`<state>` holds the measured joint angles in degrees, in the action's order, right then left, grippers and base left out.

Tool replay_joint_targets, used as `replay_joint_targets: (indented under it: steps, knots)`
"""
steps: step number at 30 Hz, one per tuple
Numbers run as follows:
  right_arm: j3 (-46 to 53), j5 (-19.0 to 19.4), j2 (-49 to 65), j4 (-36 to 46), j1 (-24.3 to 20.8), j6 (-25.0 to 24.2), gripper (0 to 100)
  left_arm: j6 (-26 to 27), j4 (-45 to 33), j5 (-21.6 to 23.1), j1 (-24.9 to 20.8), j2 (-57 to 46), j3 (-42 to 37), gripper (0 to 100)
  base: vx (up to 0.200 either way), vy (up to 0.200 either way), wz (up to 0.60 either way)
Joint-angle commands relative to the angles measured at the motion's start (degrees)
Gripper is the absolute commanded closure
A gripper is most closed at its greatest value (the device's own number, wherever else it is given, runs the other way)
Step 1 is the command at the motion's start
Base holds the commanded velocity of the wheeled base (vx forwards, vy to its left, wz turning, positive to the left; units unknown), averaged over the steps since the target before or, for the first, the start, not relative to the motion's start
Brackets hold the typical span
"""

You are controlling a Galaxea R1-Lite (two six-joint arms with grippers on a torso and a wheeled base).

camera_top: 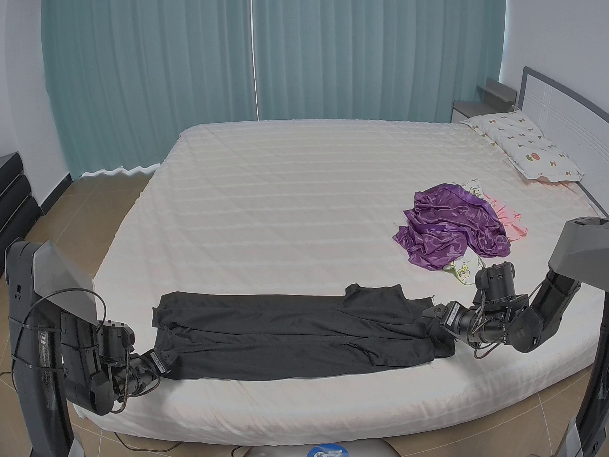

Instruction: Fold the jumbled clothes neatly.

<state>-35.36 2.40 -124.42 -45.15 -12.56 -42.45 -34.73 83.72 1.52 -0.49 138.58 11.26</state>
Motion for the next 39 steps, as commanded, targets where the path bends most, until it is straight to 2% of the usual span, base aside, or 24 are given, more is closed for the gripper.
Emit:
replay_joint_targets:
  steps: [1, 5, 25, 33, 39]
  knots:
    - [-0.14, 0.32, -0.12, -0.02, 0.25, 0.0, 0, -0.07, 0.03, -0.29, -0.13, 0.37, -0.28, 100, 0.0, 0.0, 0.0]
    - [-0.58, 0.32, -0.12, -0.02, 0.25, 0.0, 0, -0.25, 0.12, -3.02, 0.14, 0.99, -0.37, 100, 0.0, 0.0, 0.0]
    - [-0.58, -0.12, -0.12, 0.24, 0.08, 0.17, 0, 0.19, 0.3, -3.11, 3.92, -0.51, -1.95, 100, 0.0, 0.0, 0.0]
    - [-0.58, -0.2, -0.12, 0.24, 0.16, 0.17, 0, 2.56, 0.3, -3.19, 4.79, -0.95, -3.88, 100, 0.0, 0.0, 0.0]
    - [-0.41, -0.12, -0.12, 0.15, 0.16, 0.17, 0, 3.97, 0.21, -4.95, 5.94, -0.51, -3.53, 100, 0.0, 0.0, 0.0]
